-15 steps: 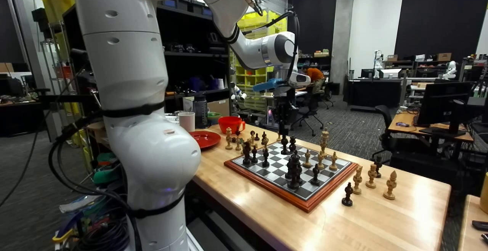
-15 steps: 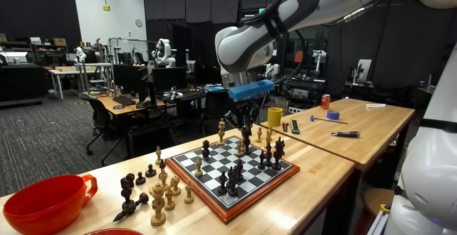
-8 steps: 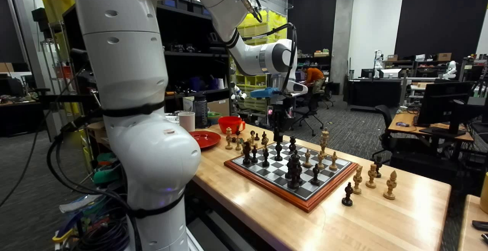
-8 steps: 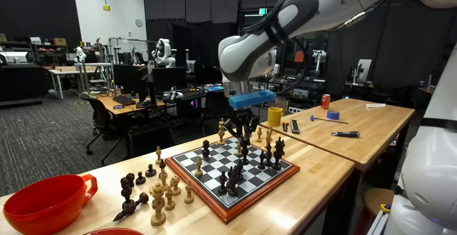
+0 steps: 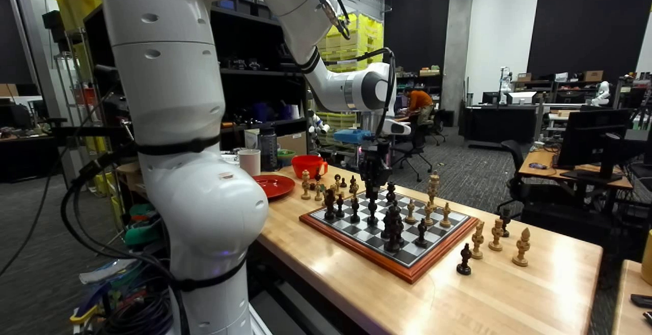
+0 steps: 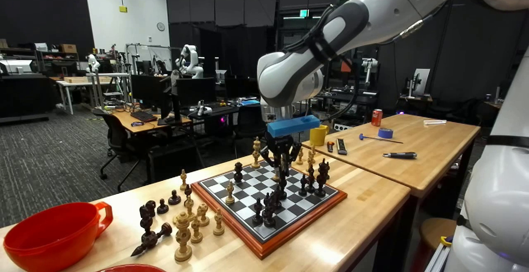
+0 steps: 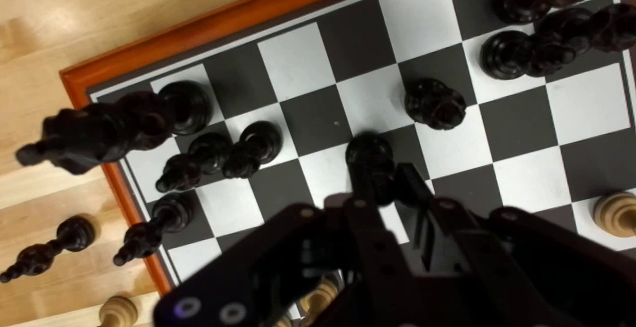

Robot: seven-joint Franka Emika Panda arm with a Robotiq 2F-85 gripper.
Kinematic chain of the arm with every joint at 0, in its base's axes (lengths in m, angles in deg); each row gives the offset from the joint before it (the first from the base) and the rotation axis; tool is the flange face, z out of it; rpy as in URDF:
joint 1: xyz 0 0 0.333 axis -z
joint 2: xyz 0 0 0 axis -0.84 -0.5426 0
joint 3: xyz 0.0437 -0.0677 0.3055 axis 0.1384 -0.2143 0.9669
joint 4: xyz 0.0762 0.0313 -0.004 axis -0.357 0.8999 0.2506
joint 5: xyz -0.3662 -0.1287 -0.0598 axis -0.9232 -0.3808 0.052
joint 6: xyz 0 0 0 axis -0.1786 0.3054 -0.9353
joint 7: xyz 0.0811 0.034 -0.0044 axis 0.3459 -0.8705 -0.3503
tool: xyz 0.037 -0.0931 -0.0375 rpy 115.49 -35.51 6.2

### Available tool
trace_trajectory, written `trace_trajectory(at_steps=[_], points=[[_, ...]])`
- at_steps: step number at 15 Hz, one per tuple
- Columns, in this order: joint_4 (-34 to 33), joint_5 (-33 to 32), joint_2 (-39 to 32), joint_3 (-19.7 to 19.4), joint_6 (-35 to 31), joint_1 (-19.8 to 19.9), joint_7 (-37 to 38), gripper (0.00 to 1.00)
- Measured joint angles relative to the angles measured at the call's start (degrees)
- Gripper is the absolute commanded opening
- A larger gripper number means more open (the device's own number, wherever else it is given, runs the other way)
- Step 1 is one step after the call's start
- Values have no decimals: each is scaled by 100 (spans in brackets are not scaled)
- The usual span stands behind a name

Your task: Move the black bishop to the right, pick up two of the beige chess pieces and put them on the chess board

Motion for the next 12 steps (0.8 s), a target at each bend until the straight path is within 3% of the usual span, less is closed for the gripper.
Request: trace_trajectory(at_steps=[7,9,12], points=[[-62,124,154,94,20,-124,-217,95],[-120,207,390,203,96,-251,-371,100],[-239,375,763,439,332,-513,-588,100]])
